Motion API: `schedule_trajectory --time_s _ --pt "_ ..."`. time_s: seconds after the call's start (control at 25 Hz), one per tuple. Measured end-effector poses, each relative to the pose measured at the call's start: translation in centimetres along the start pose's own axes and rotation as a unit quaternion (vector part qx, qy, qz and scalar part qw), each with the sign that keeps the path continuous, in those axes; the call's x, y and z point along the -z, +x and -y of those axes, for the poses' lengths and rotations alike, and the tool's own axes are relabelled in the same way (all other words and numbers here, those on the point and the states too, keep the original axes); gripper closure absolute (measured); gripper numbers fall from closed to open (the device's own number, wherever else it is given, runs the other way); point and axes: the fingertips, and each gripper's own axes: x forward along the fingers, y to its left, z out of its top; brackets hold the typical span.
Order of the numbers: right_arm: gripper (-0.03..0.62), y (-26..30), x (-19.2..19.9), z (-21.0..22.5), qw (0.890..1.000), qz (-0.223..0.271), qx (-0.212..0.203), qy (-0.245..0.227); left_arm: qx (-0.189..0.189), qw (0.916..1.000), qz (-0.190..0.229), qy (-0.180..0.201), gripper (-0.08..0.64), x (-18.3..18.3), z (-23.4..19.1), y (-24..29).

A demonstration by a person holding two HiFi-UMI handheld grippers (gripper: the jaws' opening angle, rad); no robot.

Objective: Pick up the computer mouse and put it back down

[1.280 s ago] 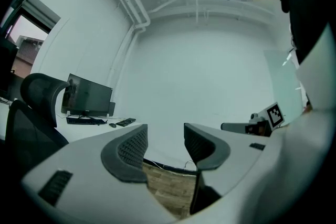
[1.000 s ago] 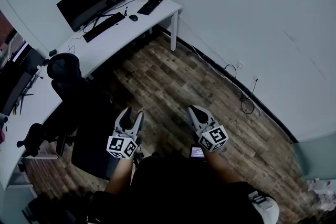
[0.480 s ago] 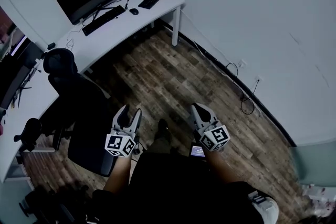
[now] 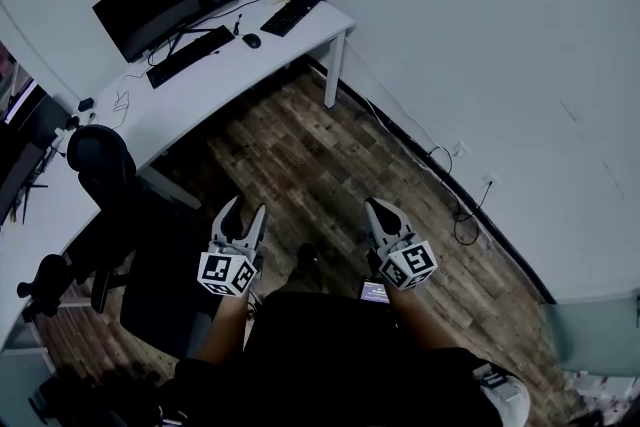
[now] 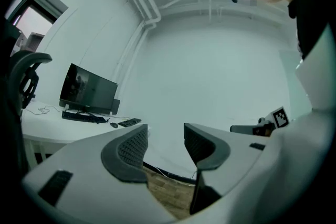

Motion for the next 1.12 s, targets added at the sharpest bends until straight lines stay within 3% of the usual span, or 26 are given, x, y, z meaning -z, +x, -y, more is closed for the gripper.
schedule_trajectory --time_s 0.44,0.88,1.12 --pt "0.581 15.7 -4.9 7.0 0.998 0.005 -0.02 -0.054 -0.004 1.0 -0.001 0.004 0.362 -1.7 -8.8 13.7" --pt "0.581 24.2 -4.5 13.0 0.999 -0.011 -0.023 -0.045 -0.008 0.9999 -0.014 0.001 0.36 -1.1 -13.4 23.6" --pt "0.581 30.7 -4.0 18.1 0.998 -0.014 -0.057 -0.03 -0.039 0.9991 -0.018 0.001 0.36 -0.8 -15.6 29.6"
